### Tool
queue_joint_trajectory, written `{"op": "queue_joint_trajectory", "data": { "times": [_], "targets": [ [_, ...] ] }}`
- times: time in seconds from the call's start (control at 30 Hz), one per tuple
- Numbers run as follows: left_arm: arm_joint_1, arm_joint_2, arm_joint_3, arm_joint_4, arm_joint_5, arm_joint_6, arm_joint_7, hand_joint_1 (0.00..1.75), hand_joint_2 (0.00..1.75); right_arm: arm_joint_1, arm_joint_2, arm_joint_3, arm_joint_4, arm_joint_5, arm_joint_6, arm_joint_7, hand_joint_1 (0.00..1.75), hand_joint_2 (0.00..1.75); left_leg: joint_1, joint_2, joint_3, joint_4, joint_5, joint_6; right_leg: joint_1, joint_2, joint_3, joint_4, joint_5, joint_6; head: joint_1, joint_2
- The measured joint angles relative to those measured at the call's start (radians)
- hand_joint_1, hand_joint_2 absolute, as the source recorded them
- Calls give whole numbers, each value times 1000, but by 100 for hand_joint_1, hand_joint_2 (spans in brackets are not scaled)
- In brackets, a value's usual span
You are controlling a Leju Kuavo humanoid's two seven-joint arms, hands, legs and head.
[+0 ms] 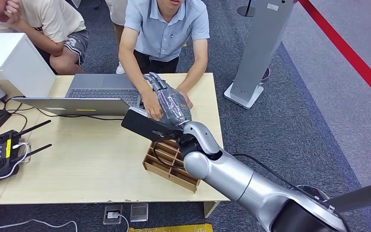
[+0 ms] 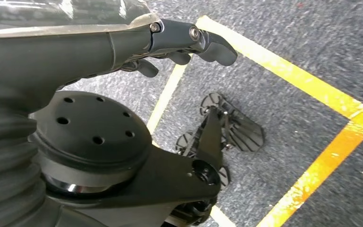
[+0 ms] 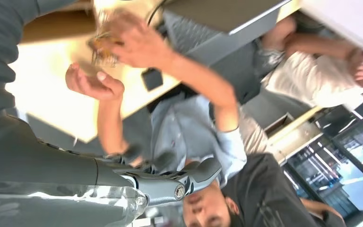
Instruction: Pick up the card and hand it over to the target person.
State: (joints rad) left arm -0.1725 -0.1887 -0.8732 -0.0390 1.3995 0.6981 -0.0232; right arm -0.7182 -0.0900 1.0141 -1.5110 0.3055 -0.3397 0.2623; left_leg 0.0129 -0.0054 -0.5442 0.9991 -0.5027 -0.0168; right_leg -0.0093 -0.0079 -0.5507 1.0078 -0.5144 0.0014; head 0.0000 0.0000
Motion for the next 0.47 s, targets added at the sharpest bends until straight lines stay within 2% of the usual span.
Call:
{"op": "queue_joint_trajectory", "data": {
  "times": [0.1,0.23,0.37,0.47],
  "targets": [
    [4,-1,12,-13,-9,0,-4,0,175,42,-69,-8,-132,-18,-24,17,0,175,0,-2,0,0,0,0,0,-2,0,-1,0,0,0,0],
    [11,3,35,-39,-20,0,-12,0,175,117,-188,-27,-346,-65,-61,41,0,175,0,-5,-1,1,0,1,0,-5,1,-1,0,1,0,0],
    [13,0,44,-41,-56,0,3,0,175,196,-266,-60,-507,-180,-112,5,0,175,0,-6,-1,0,0,1,0,-6,1,-2,-1,1,0,0],
    [10,-6,38,-27,-77,0,23,0,175,228,-294,-68,-564,-248,-124,-21,0,175,0,-5,-2,1,0,0,0,-5,0,-1,-1,0,0,0]
  ]
}}
